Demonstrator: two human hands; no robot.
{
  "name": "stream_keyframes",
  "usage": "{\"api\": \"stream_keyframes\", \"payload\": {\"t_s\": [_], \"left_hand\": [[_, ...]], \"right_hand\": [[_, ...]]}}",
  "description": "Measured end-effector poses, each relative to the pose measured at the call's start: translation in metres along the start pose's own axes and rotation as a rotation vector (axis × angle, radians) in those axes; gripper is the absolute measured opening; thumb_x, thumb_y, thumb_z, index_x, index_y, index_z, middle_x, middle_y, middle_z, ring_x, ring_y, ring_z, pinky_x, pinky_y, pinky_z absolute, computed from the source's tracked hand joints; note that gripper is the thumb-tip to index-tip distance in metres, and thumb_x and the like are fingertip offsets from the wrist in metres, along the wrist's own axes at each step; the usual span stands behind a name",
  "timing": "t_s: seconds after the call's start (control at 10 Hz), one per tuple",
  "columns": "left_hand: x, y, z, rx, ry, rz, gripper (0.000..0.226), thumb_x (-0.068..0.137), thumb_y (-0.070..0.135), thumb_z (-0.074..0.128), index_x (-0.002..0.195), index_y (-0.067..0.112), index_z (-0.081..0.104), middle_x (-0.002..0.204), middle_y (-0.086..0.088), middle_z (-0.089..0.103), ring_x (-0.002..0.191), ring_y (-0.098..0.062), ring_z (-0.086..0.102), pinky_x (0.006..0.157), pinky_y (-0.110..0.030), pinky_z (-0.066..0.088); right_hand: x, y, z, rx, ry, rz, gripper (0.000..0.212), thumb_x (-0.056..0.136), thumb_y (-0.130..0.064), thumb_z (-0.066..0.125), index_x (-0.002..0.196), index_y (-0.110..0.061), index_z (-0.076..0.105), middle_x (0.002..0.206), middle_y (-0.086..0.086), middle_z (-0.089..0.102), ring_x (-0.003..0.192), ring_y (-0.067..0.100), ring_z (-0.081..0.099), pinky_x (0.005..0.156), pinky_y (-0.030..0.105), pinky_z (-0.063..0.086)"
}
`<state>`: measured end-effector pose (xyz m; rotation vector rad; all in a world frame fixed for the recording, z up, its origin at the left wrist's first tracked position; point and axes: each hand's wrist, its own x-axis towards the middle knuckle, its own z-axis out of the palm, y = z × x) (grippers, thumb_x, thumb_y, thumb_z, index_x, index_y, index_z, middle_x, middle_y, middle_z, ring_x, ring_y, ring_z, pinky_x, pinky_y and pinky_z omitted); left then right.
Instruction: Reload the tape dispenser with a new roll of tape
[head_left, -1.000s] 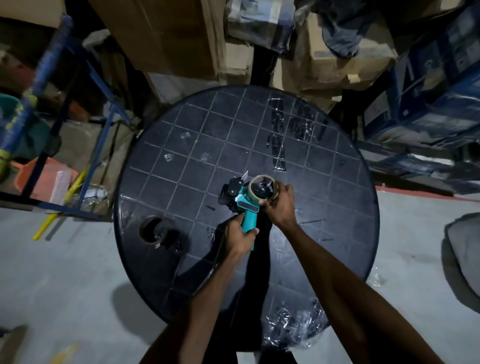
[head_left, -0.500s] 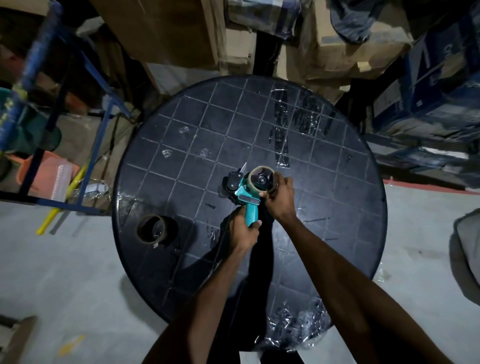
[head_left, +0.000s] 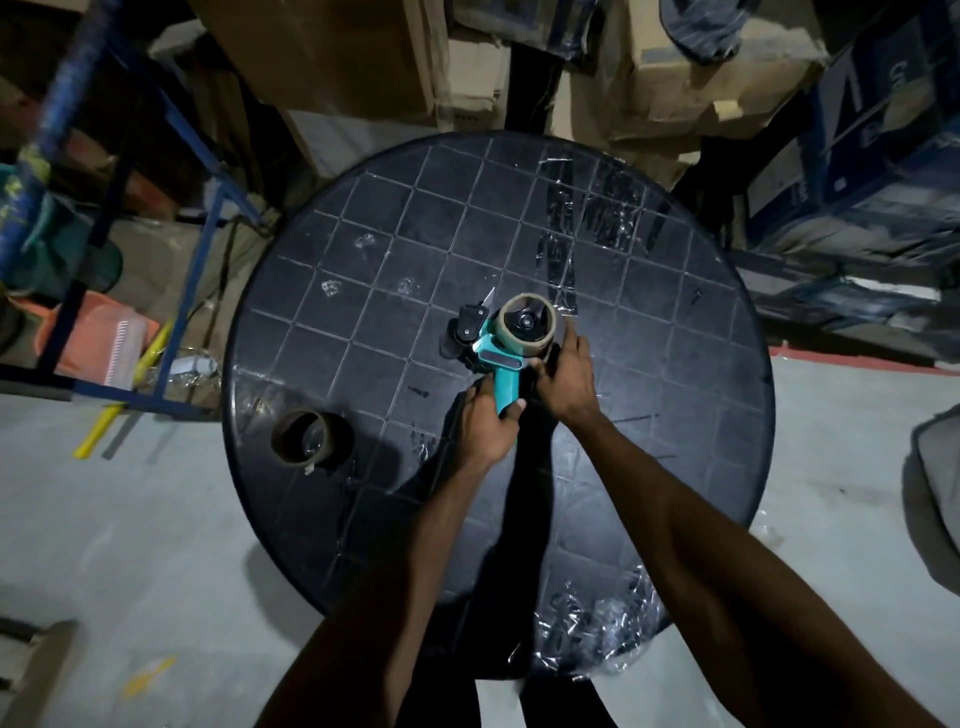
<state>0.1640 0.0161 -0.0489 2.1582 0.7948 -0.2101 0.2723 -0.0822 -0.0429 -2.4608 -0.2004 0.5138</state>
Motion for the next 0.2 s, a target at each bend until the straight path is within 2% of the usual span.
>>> {"api": "stream_keyframes", "payload": {"t_s": [0.1, 0.2], "left_hand": [[-0.014, -0.018, 0.003, 0.024, 0.029, -0.036, 0.058, 0.091, 0.045, 0.060, 0.138, 0.011, 0.048, 0.122, -0.021, 0.059, 0.114, -0.039, 0.055, 0.093, -0.046, 0.049], [-0.037, -0.034, 0.004, 0.021, 0.041, -0.110, 0.067, 0.095, 0.048, 0.054, 0.147, 0.009, 0.039, 0.136, -0.023, 0.051, 0.124, -0.041, 0.050, 0.101, -0.051, 0.046]], "right_hand": [[-0.031, 0.015, -0.002, -0.023, -0.042, 0.002, 0.069, 0.099, -0.021, 0.061, 0.155, -0.005, 0.025, 0.146, 0.020, 0.039, 0.129, 0.035, 0.048, 0.108, 0.041, 0.042], [-0.071, 0.038, -0.001, -0.073, -0.098, -0.015, 0.062, 0.097, -0.026, 0.062, 0.149, -0.004, 0.036, 0.141, 0.020, 0.044, 0.125, 0.038, 0.051, 0.105, 0.043, 0.044]]}}
